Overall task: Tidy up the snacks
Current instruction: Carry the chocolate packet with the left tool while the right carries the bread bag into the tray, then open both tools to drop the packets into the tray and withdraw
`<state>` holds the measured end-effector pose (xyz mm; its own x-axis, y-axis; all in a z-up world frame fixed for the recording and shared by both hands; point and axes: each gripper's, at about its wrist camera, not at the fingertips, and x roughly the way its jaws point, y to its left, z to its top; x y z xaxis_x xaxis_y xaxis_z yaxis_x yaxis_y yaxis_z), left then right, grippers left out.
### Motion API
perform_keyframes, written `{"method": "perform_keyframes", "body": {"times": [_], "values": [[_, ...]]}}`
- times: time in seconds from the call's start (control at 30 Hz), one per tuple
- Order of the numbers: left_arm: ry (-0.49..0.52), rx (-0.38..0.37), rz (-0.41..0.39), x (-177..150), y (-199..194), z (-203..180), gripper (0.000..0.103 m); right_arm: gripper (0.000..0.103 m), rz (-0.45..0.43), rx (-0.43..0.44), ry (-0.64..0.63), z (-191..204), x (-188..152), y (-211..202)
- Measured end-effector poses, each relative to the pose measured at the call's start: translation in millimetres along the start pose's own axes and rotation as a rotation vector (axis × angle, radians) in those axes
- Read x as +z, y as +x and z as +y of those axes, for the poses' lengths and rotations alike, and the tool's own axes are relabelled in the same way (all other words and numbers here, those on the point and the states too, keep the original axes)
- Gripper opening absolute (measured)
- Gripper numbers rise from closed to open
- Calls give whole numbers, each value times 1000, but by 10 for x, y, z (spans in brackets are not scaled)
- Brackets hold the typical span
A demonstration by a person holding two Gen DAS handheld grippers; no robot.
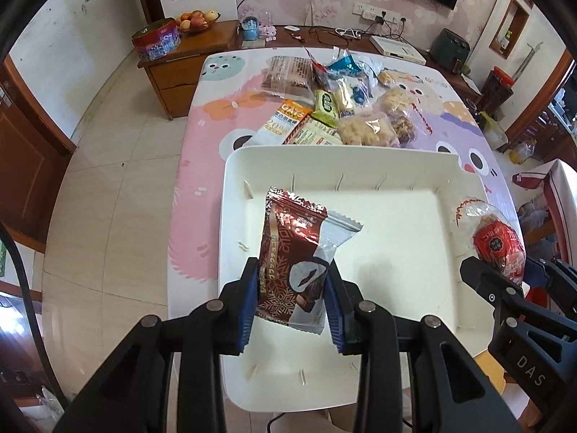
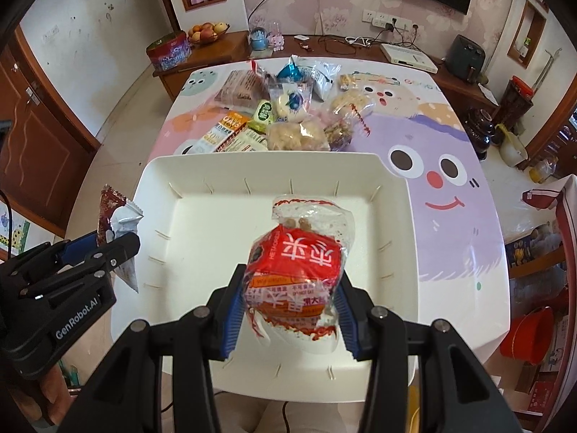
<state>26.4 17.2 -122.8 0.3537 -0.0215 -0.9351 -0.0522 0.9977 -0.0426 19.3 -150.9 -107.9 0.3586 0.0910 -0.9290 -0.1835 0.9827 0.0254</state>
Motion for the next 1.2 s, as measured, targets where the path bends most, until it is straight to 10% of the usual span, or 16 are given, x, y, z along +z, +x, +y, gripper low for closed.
{"method": "perform_keyframes", "body": {"times": [0.27,0.43,1.2], "values": [[5,13,7,14,41,-12,40,46,26,4,-8,25,-1,71],[4,10,-13,25,8,-7,85,51,37,9,-12,35,5,97],[48,45,-87,34,-211,-93,85,51,-12,9,-13,25,24,-42]]}}
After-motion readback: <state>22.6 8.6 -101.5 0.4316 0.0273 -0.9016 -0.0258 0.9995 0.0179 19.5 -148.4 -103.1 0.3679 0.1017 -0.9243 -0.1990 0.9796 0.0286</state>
